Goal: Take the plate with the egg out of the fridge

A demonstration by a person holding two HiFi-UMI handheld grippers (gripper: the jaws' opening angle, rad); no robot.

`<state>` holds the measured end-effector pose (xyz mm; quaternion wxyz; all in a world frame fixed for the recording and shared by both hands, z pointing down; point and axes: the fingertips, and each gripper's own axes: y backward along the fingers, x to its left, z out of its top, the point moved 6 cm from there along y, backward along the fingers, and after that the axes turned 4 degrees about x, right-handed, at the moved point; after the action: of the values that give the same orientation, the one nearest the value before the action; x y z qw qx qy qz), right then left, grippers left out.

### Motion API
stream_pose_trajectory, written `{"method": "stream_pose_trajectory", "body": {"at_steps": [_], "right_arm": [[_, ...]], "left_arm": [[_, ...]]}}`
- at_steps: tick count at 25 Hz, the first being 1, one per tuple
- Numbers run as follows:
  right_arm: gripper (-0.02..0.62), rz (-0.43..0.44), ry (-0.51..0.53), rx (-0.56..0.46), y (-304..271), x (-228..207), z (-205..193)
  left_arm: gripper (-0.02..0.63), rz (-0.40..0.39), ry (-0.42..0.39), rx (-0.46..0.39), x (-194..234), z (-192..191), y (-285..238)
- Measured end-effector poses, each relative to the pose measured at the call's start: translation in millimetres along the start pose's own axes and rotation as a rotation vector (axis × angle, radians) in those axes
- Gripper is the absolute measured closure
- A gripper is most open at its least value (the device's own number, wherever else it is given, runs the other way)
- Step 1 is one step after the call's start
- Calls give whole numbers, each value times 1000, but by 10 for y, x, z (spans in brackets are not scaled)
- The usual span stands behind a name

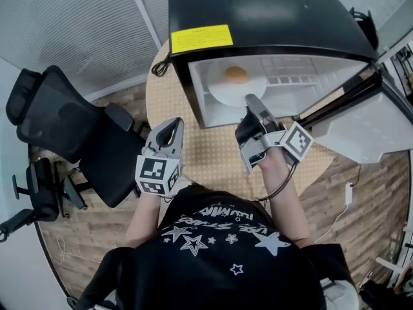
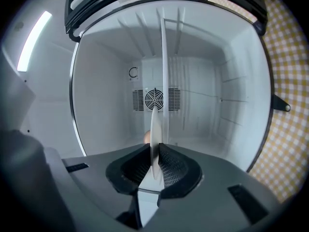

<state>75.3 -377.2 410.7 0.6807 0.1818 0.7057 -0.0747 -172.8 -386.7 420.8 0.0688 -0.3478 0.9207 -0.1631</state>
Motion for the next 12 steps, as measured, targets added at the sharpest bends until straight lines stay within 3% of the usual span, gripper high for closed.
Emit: {"method": "stream_pose_trajectory", "body": {"at_steps": [12], "right_arm": [[538,52,-12,100,558,90,216]], "left_arm": [[601,90,4,0,-765,-27,209]]}}
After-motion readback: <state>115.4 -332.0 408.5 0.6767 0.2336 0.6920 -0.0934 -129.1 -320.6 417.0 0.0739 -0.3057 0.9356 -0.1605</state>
